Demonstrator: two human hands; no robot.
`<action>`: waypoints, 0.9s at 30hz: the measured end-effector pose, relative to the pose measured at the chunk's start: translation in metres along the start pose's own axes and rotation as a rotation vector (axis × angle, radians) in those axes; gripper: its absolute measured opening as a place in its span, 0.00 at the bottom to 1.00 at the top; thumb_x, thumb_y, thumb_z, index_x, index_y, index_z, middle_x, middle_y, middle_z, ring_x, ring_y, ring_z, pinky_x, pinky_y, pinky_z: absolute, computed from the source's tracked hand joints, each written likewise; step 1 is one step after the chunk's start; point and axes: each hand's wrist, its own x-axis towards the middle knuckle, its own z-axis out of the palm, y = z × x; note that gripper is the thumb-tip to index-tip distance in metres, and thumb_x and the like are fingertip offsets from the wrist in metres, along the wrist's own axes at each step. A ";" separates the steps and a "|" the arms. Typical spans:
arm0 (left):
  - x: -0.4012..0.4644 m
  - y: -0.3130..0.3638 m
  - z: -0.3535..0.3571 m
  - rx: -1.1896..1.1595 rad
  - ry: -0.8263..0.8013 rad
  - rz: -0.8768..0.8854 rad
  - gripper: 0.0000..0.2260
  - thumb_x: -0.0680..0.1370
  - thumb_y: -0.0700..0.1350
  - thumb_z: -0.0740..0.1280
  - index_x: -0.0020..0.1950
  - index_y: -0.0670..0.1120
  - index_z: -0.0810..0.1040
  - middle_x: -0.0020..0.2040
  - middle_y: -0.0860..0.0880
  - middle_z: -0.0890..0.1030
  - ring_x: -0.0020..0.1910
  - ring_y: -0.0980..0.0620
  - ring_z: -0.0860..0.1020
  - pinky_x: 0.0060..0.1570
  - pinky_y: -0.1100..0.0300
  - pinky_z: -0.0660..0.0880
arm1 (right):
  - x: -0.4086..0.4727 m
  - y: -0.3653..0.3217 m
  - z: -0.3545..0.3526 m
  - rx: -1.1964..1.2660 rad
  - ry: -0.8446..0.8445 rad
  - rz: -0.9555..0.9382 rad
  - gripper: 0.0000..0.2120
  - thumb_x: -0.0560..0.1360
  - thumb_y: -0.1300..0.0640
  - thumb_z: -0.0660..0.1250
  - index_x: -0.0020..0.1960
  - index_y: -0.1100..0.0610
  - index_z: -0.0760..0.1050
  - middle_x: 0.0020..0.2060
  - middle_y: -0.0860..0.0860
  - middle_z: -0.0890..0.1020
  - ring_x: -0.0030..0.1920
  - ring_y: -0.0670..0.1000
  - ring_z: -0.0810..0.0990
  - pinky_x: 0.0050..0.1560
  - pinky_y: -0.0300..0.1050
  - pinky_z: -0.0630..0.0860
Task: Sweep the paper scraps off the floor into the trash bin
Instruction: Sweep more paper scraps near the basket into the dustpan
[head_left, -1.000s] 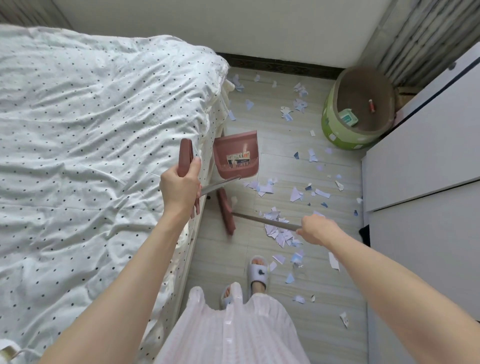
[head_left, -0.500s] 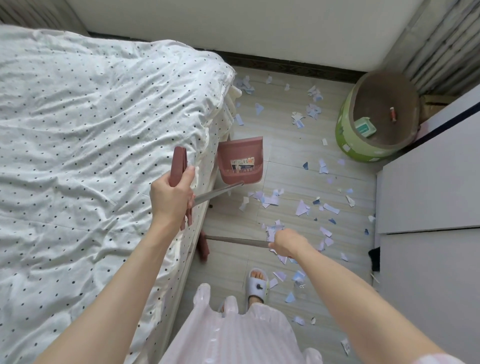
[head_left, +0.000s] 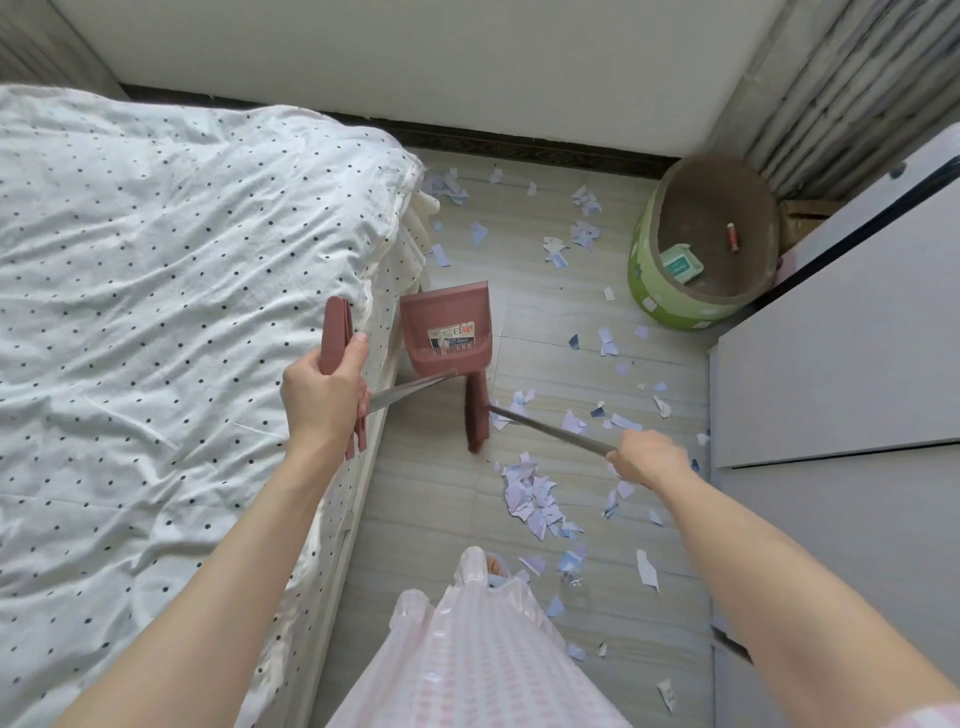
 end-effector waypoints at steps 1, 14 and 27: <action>0.000 0.001 0.000 0.001 0.006 0.002 0.16 0.76 0.50 0.67 0.32 0.46 0.68 0.19 0.54 0.68 0.20 0.51 0.67 0.36 0.49 0.71 | -0.002 0.003 -0.001 0.026 -0.003 0.005 0.15 0.81 0.51 0.54 0.62 0.58 0.71 0.58 0.56 0.77 0.58 0.56 0.77 0.53 0.45 0.72; -0.064 0.017 -0.010 0.061 -0.090 0.096 0.14 0.77 0.48 0.66 0.32 0.48 0.69 0.26 0.47 0.70 0.24 0.48 0.69 0.30 0.57 0.69 | -0.124 0.109 0.072 0.523 0.018 0.230 0.17 0.79 0.51 0.57 0.36 0.60 0.64 0.29 0.55 0.73 0.23 0.51 0.69 0.24 0.37 0.65; -0.184 -0.032 -0.049 0.162 -0.460 0.093 0.12 0.70 0.54 0.65 0.31 0.50 0.71 0.29 0.47 0.71 0.34 0.46 0.70 0.38 0.52 0.67 | -0.270 0.123 0.288 1.094 -0.081 0.595 0.14 0.76 0.63 0.55 0.32 0.60 0.65 0.20 0.54 0.69 0.23 0.49 0.66 0.27 0.34 0.62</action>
